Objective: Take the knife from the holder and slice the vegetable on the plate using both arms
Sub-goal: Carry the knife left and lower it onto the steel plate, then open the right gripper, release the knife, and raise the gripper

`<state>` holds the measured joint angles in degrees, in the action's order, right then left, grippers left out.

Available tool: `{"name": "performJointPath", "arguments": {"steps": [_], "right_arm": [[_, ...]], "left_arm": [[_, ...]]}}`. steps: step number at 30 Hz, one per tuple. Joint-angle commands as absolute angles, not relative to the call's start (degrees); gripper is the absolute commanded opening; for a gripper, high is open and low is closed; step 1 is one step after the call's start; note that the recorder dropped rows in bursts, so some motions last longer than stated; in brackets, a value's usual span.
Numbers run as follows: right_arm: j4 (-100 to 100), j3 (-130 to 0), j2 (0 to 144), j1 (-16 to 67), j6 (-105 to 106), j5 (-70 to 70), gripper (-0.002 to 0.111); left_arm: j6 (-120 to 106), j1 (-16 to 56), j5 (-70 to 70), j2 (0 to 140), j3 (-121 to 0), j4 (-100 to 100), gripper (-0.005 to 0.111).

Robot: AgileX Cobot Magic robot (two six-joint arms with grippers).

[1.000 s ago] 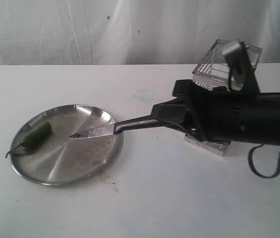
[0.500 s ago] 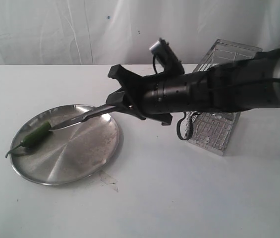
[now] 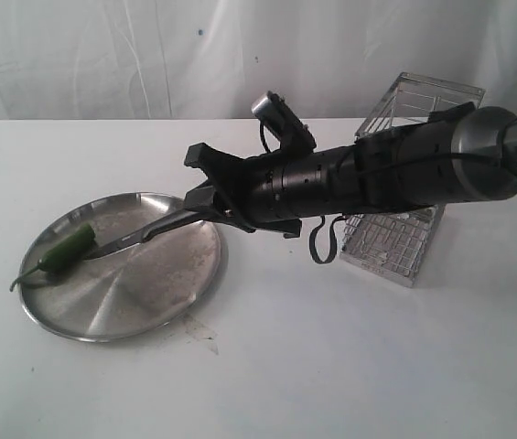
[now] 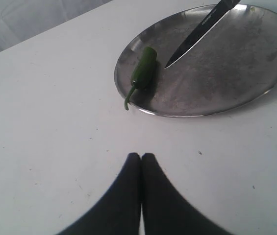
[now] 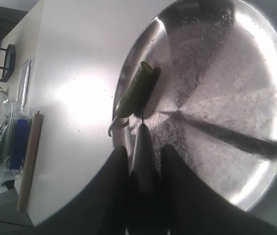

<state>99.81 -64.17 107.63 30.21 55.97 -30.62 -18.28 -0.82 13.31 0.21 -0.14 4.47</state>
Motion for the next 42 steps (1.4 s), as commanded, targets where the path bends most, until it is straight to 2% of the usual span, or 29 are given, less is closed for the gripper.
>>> {"name": "performJointPath", "arguments": {"steps": [1,7,10,12,16,24,30,39,42], "right_arm": [[98.0,-64.5,107.5,30.2,57.2,-29.2,0.0],[96.6,-64.5,107.5,30.2,58.4,-28.2,0.003],[95.5,-64.5,107.5,30.2,58.4,-27.9,0.018],[92.1,-64.5,107.6,30.2,58.3,-25.9,0.024],[87.1,-63.4,107.6,30.2,56.3,-21.5,0.025],[86.4,-63.3,112.8,30.2,56.1,-27.2,0.026],[86.4,-63.3,113.3,30.2,53.7,-27.3,0.044],[82.3,-63.5,110.8,29.5,58.7,-28.5,0.045],[71.9,-65.0,107.7,27.9,47.4,-35.1,0.042]], "left_arm": [[-18.2,-0.5,13.3,0.0,0.0,5.1,0.0],[-18.2,-0.5,13.3,0.0,0.0,5.1,0.0],[-18.2,-0.5,13.3,0.0,0.0,5.1,0.0],[-18.2,-0.5,13.3,0.0,0.0,5.1,0.0],[-18.2,-0.5,13.3,0.0,0.0,5.1,0.0],[-18.2,-0.5,13.3,0.0,0.0,5.1,0.0],[-18.2,-0.5,13.3,0.0,0.0,5.1,0.0],[-18.2,-0.5,13.3,0.0,0.0,5.1,0.0],[-18.2,-0.5,13.3,0.0,0.0,5.1,0.0]]}}
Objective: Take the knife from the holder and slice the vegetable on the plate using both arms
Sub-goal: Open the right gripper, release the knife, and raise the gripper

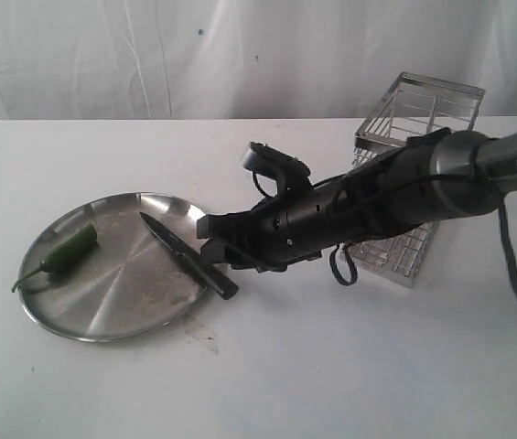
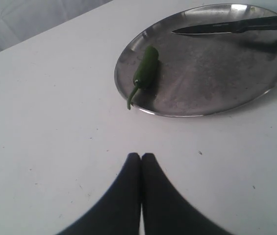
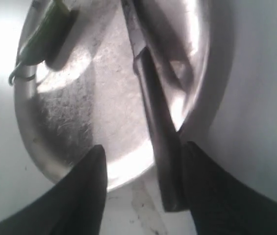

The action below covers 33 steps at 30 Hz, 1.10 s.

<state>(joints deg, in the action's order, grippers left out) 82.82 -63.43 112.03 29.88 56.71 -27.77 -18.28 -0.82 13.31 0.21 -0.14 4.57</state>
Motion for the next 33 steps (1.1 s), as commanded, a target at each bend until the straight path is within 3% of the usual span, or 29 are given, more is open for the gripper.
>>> {"name": "performJointPath", "arguments": {"steps": [1,8,21,33], "right_arm": [[66.8,-66.4,107.1,27.3,42.4,-38.9,0.04],[37.3,-78.6,108.0,25.8,28.0,-70.0,0.034],[38.6,-94.9,124.1,26.3,29.8,-70.0,0.034],[23.4,-101.3,125.2,21.6,23.2,-61.5,0.034]], "left_arm": [[-18.2,-0.5,13.3,0.0,0.0,5.1,0.0],[-18.2,-0.5,13.3,0.0,0.0,5.1,0.0],[-18.2,-0.5,13.3,0.0,0.0,5.1,0.0],[-18.2,-0.5,13.3,0.0,0.0,5.1,0.0]]}}
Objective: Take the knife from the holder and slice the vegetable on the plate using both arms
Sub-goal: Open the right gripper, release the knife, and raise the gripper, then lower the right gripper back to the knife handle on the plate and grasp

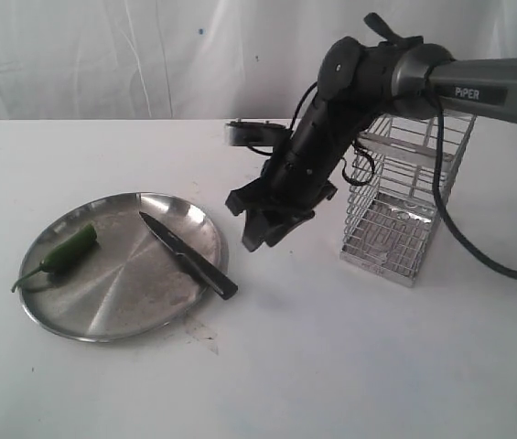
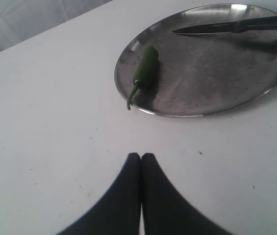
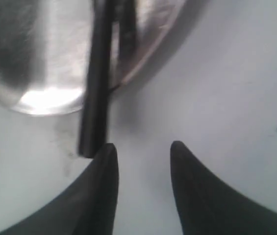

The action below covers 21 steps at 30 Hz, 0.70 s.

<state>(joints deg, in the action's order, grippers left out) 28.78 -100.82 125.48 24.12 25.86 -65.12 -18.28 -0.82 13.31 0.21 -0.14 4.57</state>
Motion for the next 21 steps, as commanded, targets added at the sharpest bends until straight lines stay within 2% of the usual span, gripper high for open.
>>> {"name": "performJointPath", "arguments": {"steps": [1,12,21], "right_arm": [[23.3,-101.3,125.2,20.9,23.5,-61.5,0.034],[25.4,-101.4,125.2,15.8,29.0,-56.8,0.034],[46.5,-105.8,125.1,16.0,33.3,-62.7,0.034]], "left_arm": [[-18.2,-0.5,13.3,0.0,0.0,5.1,0.0],[-18.2,-0.5,13.3,0.0,0.0,5.1,0.0],[-18.2,-0.5,13.3,0.0,0.0,5.1,0.0]]}}
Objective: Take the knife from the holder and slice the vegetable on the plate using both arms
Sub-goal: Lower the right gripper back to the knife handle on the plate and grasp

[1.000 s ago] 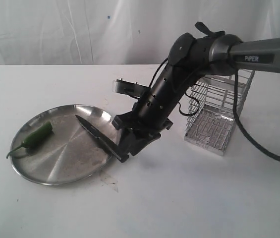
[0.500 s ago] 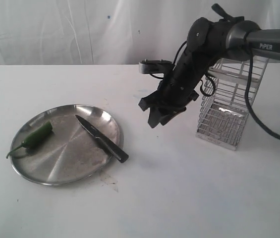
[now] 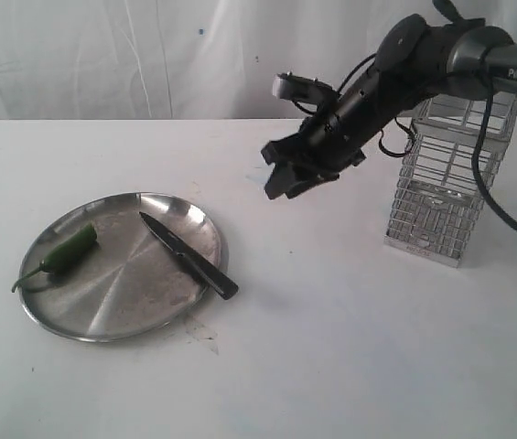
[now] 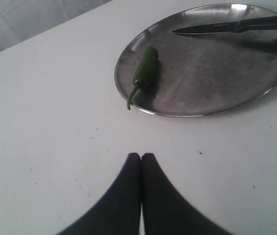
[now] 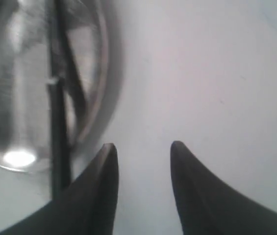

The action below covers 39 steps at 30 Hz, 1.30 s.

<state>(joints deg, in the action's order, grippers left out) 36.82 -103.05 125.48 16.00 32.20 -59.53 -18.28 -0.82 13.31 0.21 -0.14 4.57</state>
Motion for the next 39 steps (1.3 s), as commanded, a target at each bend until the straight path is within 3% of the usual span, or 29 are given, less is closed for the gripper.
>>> {"name": "performJointPath", "arguments": {"steps": [1,4,11,19,21,24,26,39], "right_arm": [[48.0,-106.5,125.1,16.1,33.3,-64.4,0.034],[50.5,-106.9,125.1,16.8,33.3,-70.0,0.034],[48.8,-103.7,125.9,19.2,29.5,-70.0,0.027],[48.1,-97.5,126.5,19.6,32.1,-70.0,0.028],[48.1,-96.0,126.5,19.6,32.4,-70.0,0.037],[48.1,-92.1,126.5,20.1,35.8,-70.0,0.066],[48.1,-91.6,126.5,20.8,36.9,-69.2,0.073],[49.0,-91.6,129.9,22.9,36.9,-66.5,0.073]], "left_arm": [[-18.2,-0.5,13.3,0.0,0.0,5.1,0.0],[-18.2,-0.5,13.3,0.0,0.0,5.1,0.0],[-18.2,-0.5,13.3,0.0,0.0,5.1,0.0],[-18.2,-0.5,13.3,0.0,0.0,5.1,0.0],[-18.2,-0.5,13.3,0.0,0.0,5.1,0.0],[-18.2,-0.5,13.3,0.0,0.0,5.1,0.0],[-18.2,-0.5,13.3,0.0,0.0,5.1,0.0],[-18.2,-0.5,13.3,0.0,0.0,5.1,0.0]]}}
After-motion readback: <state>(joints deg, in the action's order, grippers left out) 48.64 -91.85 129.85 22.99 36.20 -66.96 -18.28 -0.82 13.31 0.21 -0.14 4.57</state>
